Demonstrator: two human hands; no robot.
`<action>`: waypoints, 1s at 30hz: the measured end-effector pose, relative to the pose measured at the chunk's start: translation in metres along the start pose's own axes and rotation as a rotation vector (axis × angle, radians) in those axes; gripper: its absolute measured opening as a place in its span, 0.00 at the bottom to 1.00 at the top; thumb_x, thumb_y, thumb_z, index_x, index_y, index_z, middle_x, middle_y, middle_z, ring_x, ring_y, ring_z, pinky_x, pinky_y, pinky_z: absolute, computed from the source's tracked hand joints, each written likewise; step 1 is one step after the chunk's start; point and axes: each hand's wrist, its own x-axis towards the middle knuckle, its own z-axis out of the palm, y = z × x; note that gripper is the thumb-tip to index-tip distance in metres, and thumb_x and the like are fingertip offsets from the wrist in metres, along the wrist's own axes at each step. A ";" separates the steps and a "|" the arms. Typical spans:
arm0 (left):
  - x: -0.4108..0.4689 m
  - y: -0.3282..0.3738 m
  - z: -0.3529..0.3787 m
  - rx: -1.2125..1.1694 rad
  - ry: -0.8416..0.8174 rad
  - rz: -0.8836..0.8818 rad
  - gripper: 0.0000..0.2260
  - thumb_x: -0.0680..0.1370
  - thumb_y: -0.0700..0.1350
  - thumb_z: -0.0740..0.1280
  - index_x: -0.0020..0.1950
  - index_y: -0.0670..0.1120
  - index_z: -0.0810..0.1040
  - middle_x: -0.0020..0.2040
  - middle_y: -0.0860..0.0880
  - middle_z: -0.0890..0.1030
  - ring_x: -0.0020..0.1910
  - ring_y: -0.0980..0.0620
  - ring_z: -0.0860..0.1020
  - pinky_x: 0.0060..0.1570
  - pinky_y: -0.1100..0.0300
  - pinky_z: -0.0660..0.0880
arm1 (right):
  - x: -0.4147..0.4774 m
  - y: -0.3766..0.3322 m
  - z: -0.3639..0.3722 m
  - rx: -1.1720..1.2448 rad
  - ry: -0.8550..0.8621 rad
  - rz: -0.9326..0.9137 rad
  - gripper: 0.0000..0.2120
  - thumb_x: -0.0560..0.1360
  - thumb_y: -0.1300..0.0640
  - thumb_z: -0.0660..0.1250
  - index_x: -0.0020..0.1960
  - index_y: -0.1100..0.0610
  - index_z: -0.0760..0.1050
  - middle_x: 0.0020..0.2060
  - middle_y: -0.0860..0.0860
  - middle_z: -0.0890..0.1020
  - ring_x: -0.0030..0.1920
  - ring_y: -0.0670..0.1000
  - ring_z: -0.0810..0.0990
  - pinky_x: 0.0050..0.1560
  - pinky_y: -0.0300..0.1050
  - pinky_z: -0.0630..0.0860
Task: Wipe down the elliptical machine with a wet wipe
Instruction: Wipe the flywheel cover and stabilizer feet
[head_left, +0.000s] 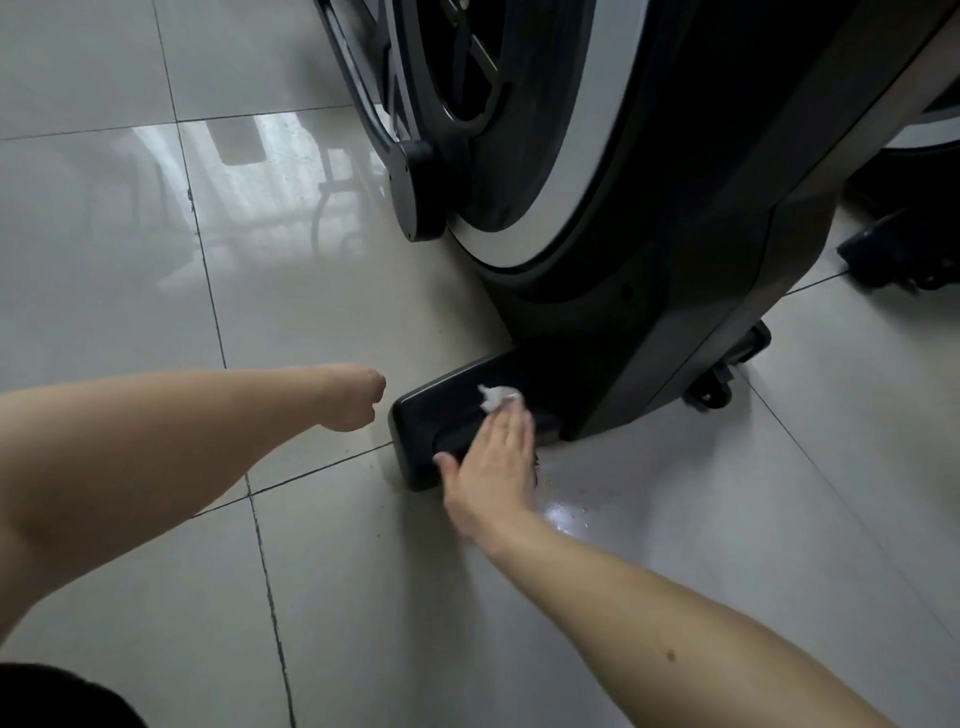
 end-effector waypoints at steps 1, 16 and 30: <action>-0.001 0.001 0.001 0.005 -0.005 0.002 0.19 0.82 0.43 0.60 0.73 0.45 0.71 0.69 0.45 0.75 0.66 0.43 0.75 0.63 0.54 0.74 | -0.010 -0.009 0.005 0.009 -0.012 -0.071 0.45 0.83 0.36 0.48 0.78 0.73 0.37 0.78 0.70 0.38 0.80 0.66 0.33 0.79 0.61 0.35; -0.018 0.008 -0.009 0.037 0.009 0.026 0.17 0.82 0.43 0.60 0.71 0.43 0.72 0.68 0.45 0.76 0.65 0.43 0.76 0.63 0.54 0.74 | -0.010 0.008 0.017 0.113 0.002 -0.218 0.41 0.83 0.41 0.51 0.80 0.71 0.41 0.80 0.67 0.40 0.81 0.62 0.37 0.80 0.54 0.33; -0.026 0.012 -0.008 0.061 -0.041 0.037 0.17 0.82 0.44 0.60 0.71 0.42 0.73 0.67 0.45 0.77 0.64 0.43 0.76 0.62 0.54 0.74 | 0.019 0.039 -0.005 0.260 0.193 -0.119 0.31 0.78 0.64 0.61 0.79 0.67 0.57 0.78 0.60 0.61 0.78 0.61 0.57 0.79 0.51 0.56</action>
